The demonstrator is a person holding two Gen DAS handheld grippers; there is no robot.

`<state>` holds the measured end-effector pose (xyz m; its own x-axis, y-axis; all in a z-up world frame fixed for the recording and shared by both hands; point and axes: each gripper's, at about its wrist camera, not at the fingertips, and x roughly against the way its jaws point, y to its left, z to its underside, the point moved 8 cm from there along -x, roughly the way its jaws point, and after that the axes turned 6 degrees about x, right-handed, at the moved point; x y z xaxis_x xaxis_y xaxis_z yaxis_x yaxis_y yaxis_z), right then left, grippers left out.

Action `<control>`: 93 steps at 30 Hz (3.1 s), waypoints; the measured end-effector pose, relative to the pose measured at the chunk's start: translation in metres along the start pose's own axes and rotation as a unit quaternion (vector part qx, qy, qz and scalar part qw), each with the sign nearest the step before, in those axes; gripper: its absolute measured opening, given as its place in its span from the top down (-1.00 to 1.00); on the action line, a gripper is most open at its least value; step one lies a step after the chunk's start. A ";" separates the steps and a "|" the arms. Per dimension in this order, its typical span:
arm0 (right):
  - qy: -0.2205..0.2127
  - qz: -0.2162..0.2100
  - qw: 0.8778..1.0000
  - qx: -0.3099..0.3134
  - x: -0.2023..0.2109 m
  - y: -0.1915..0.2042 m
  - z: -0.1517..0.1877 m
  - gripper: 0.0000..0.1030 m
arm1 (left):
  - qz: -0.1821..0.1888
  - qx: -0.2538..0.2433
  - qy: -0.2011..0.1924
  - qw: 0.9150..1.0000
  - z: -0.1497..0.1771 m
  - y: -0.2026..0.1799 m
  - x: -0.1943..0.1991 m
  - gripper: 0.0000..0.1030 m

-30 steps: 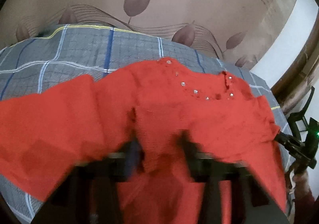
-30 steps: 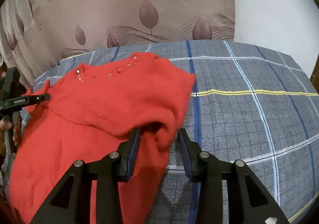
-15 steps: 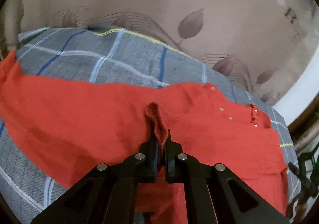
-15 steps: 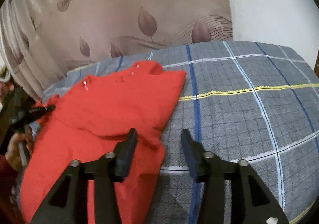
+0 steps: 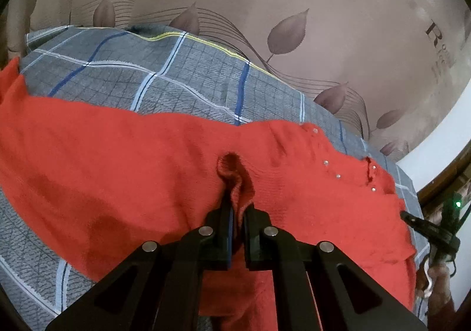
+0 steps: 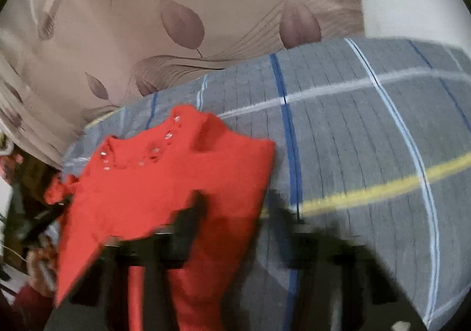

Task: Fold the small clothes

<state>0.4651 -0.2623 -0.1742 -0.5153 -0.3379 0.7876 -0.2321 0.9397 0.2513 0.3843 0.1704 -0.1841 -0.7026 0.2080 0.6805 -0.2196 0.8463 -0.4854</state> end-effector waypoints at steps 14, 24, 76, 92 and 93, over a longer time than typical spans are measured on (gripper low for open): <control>-0.081 -0.057 0.995 -0.021 0.068 -0.002 0.021 0.82 | 0.004 0.004 0.001 1.000 0.000 0.002 -0.001 0.89; 0.008 0.054 0.985 0.164 0.052 0.053 0.079 0.94 | 0.005 0.005 0.001 1.000 -0.001 0.002 -0.001 0.87; -0.037 0.005 0.991 0.130 0.041 0.085 0.070 -0.61 | 0.110 0.021 -0.136 0.984 -0.151 -0.009 0.165 0.91; -0.117 -0.095 0.987 -0.054 0.074 0.028 0.054 -0.70 | 0.225 -0.170 0.041 0.958 0.064 -0.272 -0.030 0.90; -0.118 -0.094 0.987 -0.051 0.075 0.029 0.054 -0.70 | 0.230 -0.174 0.058 0.956 0.075 -0.275 -0.040 0.78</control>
<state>0.3749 -0.2634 -0.1383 -0.6511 -0.4992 0.5717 -0.2640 0.8552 0.4460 0.4220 -0.1074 -0.1195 -0.5871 0.6330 0.5046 0.3474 0.7601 -0.5492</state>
